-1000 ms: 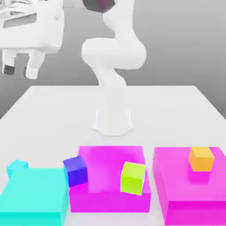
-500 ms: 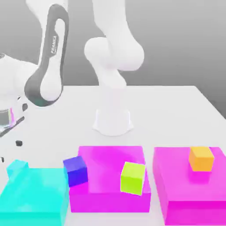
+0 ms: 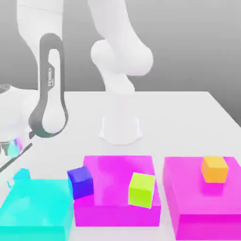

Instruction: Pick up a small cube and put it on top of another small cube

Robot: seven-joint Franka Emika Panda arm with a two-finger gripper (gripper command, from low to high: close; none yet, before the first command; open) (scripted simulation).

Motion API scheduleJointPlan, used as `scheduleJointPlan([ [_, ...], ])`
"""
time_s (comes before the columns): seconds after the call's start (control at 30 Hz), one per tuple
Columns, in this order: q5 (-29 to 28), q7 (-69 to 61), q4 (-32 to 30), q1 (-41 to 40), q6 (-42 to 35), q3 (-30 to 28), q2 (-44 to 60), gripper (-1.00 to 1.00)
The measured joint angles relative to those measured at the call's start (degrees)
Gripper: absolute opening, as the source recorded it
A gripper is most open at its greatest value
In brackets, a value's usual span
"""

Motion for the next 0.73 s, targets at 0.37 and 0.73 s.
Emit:
scheduleJointPlan([
  [0.37,-3.6,1.4,-2.2,14.7,-19.8,7.6,-22.2,-1.0],
  [0.73,-3.2,0.8,-5.0,18.8,-14.6,11.4,-19.6,1.0],
])
